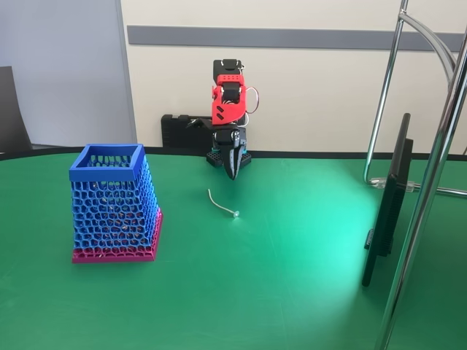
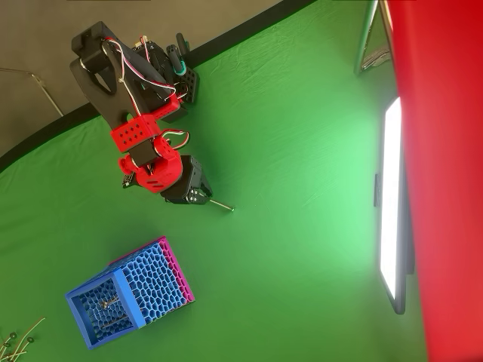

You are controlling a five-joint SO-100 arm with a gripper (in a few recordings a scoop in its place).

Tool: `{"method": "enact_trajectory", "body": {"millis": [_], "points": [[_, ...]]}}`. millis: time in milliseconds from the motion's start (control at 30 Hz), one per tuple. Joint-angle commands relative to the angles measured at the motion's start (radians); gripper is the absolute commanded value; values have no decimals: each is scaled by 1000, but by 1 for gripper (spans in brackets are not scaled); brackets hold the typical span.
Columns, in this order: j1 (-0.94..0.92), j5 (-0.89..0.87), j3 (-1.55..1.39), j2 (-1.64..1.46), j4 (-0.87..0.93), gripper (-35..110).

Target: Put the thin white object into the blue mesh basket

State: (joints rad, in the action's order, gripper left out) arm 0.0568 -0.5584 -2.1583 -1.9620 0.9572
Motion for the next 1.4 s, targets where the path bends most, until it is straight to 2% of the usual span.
{"method": "enact_trajectory", "body": {"millis": [0,433,1367], "points": [[8,-54,92,69,21,12],[-25,-187,256,430,32,17],[15,-227,426,667,23,14]]}}
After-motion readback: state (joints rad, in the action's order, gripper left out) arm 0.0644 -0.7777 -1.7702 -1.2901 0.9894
